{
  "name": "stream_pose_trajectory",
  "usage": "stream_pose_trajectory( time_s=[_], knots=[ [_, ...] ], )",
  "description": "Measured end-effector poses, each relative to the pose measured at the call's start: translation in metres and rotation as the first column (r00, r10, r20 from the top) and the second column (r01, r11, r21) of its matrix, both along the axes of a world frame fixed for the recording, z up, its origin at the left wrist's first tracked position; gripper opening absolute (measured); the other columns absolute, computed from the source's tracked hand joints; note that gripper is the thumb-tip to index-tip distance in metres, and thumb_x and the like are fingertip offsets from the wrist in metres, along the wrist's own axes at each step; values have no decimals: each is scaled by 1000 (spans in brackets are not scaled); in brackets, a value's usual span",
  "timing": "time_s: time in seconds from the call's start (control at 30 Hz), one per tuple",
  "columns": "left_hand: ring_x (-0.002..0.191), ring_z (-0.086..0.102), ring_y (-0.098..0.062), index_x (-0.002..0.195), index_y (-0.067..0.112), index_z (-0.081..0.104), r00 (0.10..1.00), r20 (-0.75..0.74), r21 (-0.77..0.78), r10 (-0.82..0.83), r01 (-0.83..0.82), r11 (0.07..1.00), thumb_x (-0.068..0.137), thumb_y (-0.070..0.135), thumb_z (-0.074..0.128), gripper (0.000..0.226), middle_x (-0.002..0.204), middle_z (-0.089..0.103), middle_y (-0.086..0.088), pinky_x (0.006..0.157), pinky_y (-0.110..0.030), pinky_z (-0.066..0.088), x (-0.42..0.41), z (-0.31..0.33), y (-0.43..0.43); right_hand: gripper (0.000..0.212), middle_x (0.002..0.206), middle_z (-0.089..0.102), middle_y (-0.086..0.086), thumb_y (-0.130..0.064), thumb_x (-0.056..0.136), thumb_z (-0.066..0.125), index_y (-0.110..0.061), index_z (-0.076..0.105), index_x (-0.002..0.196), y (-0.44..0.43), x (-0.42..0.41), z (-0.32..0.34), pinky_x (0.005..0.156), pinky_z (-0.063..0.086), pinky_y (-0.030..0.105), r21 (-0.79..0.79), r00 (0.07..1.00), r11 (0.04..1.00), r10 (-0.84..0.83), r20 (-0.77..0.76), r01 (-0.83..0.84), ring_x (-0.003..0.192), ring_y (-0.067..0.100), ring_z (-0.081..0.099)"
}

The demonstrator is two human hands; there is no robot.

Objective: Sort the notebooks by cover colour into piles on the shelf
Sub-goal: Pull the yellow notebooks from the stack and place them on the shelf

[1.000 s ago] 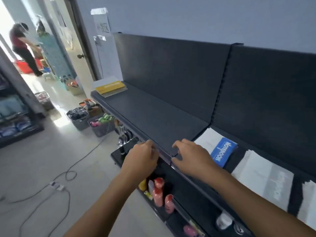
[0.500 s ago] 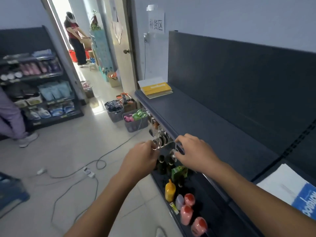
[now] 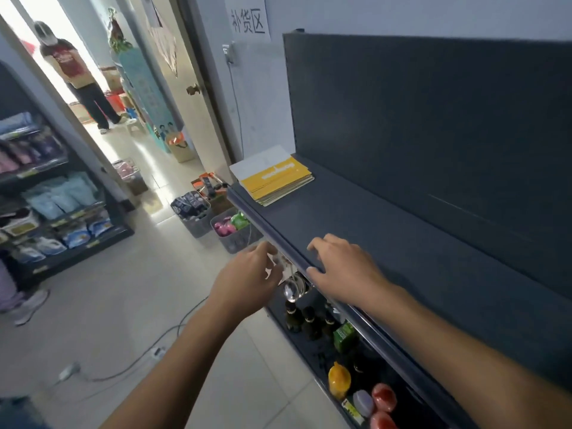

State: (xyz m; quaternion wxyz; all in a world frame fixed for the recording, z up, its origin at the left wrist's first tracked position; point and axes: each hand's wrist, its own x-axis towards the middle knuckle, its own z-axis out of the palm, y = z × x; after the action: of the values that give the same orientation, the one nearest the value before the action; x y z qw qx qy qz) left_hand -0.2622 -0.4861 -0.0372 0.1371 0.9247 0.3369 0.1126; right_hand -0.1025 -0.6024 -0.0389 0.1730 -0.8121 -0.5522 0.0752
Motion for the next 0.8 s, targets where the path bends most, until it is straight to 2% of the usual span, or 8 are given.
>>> stream_pose_trajectory(
  time_s=[0.1, 0.33, 0.5, 0.8],
  knots=[
    [90, 61, -8, 127, 27, 55, 1000, -1, -28, -9, 9, 1000, 96, 45, 53, 36, 109, 63, 12, 79, -35, 56, 3, -3, 35, 32, 114, 58, -2, -38, 94, 58, -24, 55, 123, 32, 8, -5, 84, 53, 42, -44, 1000, 999, -3, -14, 2, 100, 26, 63],
    [96, 60, -10, 131, 28, 51, 1000, 20, -61, 14, -13, 998, 94, 51, 52, 43, 110, 62, 13, 82, -35, 55, -7, -11, 124, 37, 114, 57, -4, -40, 94, 58, -25, 54, 127, 124, 17, -7, 77, 53, 39, -54, 1000, 999, -4, 25, 5, 98, 22, 62],
    [97, 60, -11, 130, 27, 51, 1000, 27, -57, 8, -6, 998, 94, 51, 51, 42, 111, 62, 12, 84, -37, 55, -16, -16, 199, 39, 124, 50, -2, -42, 95, 59, -24, 51, 129, 196, 7, -15, 79, 51, 36, -93, 998, 995, -33, 62, 38, 111, 19, 53],
    [104, 60, -13, 129, 23, 52, 983, 47, -32, -177, 178, 983, 95, 48, 51, 42, 118, 61, 6, 87, -38, 54, -5, -18, 328, 38, 129, 48, -5, -45, 95, 55, -27, 50, 129, 288, 4, -20, 78, 48, 36, -139, 965, 956, -251, 77, 259, 110, 17, 53]
  ],
)
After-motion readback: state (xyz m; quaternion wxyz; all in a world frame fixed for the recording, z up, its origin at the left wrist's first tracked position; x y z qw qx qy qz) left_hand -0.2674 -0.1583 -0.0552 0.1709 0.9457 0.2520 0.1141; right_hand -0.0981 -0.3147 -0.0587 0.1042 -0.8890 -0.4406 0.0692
